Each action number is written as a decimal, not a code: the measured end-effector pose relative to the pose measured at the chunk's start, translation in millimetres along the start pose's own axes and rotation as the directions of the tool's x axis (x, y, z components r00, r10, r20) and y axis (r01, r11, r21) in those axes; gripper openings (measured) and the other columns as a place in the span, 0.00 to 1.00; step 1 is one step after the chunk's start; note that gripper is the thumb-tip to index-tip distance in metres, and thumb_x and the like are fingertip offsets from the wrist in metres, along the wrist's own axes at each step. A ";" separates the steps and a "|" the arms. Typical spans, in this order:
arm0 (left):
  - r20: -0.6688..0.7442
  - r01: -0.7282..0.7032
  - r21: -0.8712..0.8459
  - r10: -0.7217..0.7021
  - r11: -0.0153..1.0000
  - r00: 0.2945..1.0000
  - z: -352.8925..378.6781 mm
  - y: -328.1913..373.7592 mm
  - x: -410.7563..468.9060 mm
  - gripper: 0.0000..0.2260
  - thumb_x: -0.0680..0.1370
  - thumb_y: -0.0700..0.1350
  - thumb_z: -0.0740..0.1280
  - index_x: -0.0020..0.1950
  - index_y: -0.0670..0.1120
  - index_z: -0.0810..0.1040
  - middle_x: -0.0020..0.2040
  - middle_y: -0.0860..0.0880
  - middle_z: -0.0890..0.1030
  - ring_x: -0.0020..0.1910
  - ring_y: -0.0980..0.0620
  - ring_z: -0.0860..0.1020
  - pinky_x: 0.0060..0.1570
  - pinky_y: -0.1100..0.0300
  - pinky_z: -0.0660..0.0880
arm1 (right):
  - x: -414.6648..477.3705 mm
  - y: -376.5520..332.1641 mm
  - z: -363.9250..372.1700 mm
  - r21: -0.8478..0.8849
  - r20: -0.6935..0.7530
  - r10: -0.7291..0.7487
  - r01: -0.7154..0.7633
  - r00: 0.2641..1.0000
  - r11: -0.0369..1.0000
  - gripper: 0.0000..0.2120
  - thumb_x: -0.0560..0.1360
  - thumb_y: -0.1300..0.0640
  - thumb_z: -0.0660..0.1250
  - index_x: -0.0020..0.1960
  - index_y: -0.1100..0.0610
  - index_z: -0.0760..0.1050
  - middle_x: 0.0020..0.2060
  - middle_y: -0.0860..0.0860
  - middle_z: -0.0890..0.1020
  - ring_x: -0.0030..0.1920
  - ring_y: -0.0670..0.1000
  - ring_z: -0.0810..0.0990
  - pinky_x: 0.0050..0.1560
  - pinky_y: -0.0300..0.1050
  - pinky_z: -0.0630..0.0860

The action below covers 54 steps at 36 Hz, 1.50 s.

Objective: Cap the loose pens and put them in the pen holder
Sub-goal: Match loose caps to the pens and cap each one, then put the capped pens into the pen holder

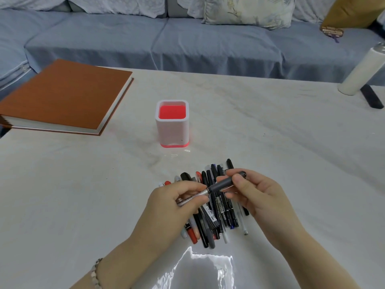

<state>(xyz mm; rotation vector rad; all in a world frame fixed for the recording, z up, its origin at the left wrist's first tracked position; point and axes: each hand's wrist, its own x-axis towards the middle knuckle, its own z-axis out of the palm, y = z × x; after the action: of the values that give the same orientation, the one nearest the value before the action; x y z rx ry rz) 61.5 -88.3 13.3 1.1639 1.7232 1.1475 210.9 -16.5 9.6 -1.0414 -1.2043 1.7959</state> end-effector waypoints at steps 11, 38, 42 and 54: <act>0.048 0.136 -0.300 -0.128 0.944 0.991 6.1 6.6 1.8 0.15 0.71 0.33 0.68 0.31 0.50 0.83 0.29 0.48 0.83 0.23 0.51 0.71 0.19 0.66 0.65 | -5.0 -3.8 7.4 -0.003 0.040 -0.148 0.149 0.988 0.989 0.07 0.69 0.60 0.61 0.44 0.61 0.76 0.37 0.54 0.86 0.39 0.48 0.84 0.41 0.33 0.77; -0.187 0.063 0.660 0.082 0.749 0.979 -40.3 -29.9 132.6 0.24 0.77 0.51 0.62 0.71 0.54 0.59 0.76 0.43 0.45 0.74 0.40 0.49 0.70 0.44 0.56 | 43.1 33.2 -39.6 -0.974 0.010 0.039 0.001 0.999 0.224 0.12 0.75 0.51 0.63 0.34 0.49 0.66 0.32 0.46 0.70 0.37 0.50 0.73 0.33 0.41 0.66; -0.178 0.021 0.592 0.105 0.805 0.979 -46.1 -31.2 140.9 0.11 0.78 0.47 0.59 0.59 0.47 0.69 0.68 0.40 0.65 0.61 0.38 0.71 0.57 0.51 0.71 | 42.2 20.4 -36.2 -0.950 0.037 -0.051 0.051 0.998 0.309 0.08 0.77 0.52 0.58 0.42 0.54 0.65 0.32 0.48 0.72 0.31 0.48 0.70 0.29 0.40 0.63; -0.304 -0.122 0.501 0.307 0.857 0.902 -99.5 -31.3 38.5 0.05 0.76 0.40 0.65 0.49 0.49 0.74 0.54 0.56 0.71 0.48 0.53 0.73 0.47 0.61 0.69 | 49.1 -66.7 78.6 -0.026 0.060 -0.333 0.335 0.941 0.942 0.07 0.79 0.63 0.54 0.51 0.56 0.69 0.48 0.51 0.82 0.51 0.51 0.82 0.54 0.44 0.79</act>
<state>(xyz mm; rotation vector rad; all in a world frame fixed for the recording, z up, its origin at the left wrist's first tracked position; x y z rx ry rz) -49.6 -83.9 11.8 1.5431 2.3058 1.1754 128.2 18.6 80.1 -0.7555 -1.3607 1.5499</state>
